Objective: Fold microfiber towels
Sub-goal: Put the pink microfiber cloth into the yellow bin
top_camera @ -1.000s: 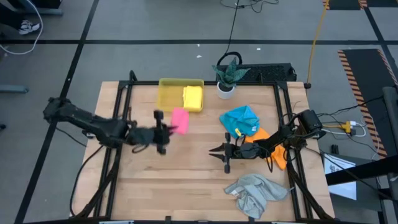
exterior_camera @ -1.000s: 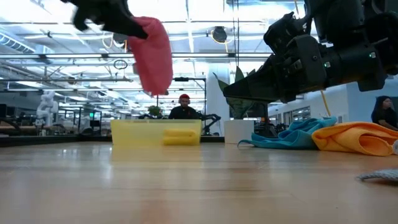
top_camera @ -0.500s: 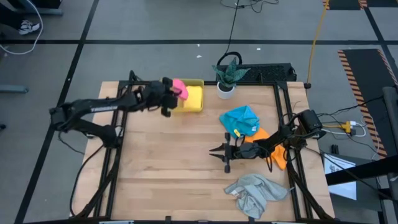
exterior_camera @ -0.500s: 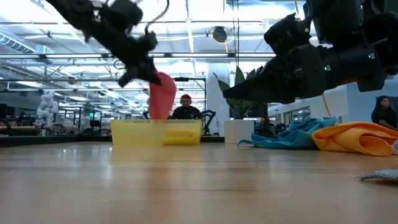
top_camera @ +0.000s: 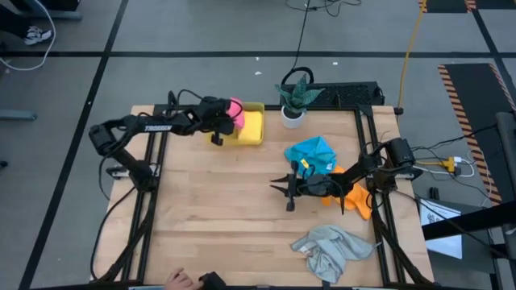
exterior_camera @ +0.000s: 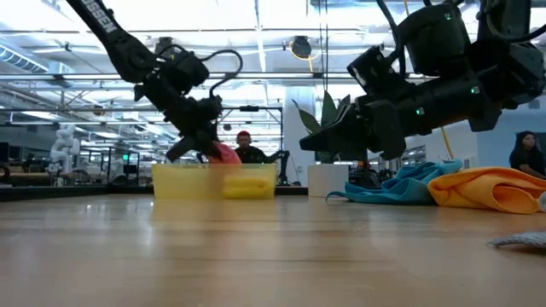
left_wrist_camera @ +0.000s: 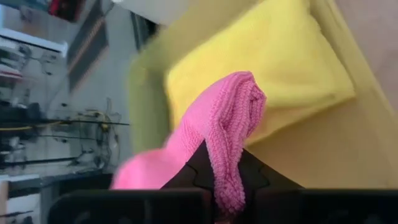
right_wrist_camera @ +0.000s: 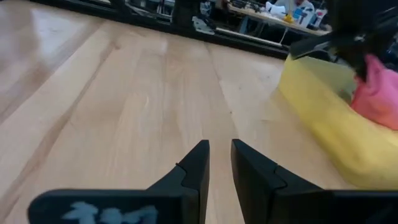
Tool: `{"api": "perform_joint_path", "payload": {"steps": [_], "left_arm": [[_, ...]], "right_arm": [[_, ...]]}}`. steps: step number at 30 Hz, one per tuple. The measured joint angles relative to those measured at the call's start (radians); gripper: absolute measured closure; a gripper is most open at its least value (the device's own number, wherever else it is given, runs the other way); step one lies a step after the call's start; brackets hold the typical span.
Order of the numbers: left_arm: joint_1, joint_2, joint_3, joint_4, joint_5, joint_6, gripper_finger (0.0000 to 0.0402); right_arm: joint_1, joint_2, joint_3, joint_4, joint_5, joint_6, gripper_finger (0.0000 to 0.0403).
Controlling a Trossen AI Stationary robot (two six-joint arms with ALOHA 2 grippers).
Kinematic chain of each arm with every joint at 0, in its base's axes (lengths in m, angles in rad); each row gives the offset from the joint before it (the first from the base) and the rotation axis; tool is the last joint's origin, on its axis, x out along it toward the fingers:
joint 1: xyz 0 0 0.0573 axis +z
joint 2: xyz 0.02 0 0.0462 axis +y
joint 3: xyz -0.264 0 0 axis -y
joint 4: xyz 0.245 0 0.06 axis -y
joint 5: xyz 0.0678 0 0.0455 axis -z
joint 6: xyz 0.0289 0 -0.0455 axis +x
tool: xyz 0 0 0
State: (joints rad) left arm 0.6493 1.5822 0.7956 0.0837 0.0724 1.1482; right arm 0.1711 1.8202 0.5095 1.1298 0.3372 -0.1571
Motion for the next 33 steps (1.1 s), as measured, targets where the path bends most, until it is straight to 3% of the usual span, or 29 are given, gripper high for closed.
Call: {"api": "perform_joint_path", "payload": {"steps": [4, 10, 16, 20, 25, 33], "left_arm": [[-0.034, 0.029, -0.002, -0.059, -0.131, 0.015, 0.0362], [-0.058, 0.027, -0.002, -0.105, -0.239, -0.040, 0.0270], [-0.098, -0.032, -0.001, -0.224, -0.266, -0.173, 0.0171], [-0.141, -0.100, 0.029, -0.364, -0.237, -0.300, 0.0139], [-0.136, -0.122, 0.110, -0.420, -0.229, -0.479, 0.0164], [0.017, -0.035, 0.164, -0.361, -0.184, -0.609, 0.0322]], "right_arm": [[0.008, 0.000, 0.000, -0.007, -0.001, 0.026, 0.0346], [0.041, 0.000, 0.000, -0.007, -0.002, 0.032, 0.0346], [0.067, 0.000, 0.000, -0.009, -0.002, 0.040, 0.0346], [0.080, 0.000, 0.000, -0.008, -0.003, 0.041, 0.0346], [0.089, 0.000, -0.001, 0.003, -0.003, 0.041, 0.0346], [0.092, 0.000, -0.001, 0.003, -0.002, 0.071, 0.0346]]}}
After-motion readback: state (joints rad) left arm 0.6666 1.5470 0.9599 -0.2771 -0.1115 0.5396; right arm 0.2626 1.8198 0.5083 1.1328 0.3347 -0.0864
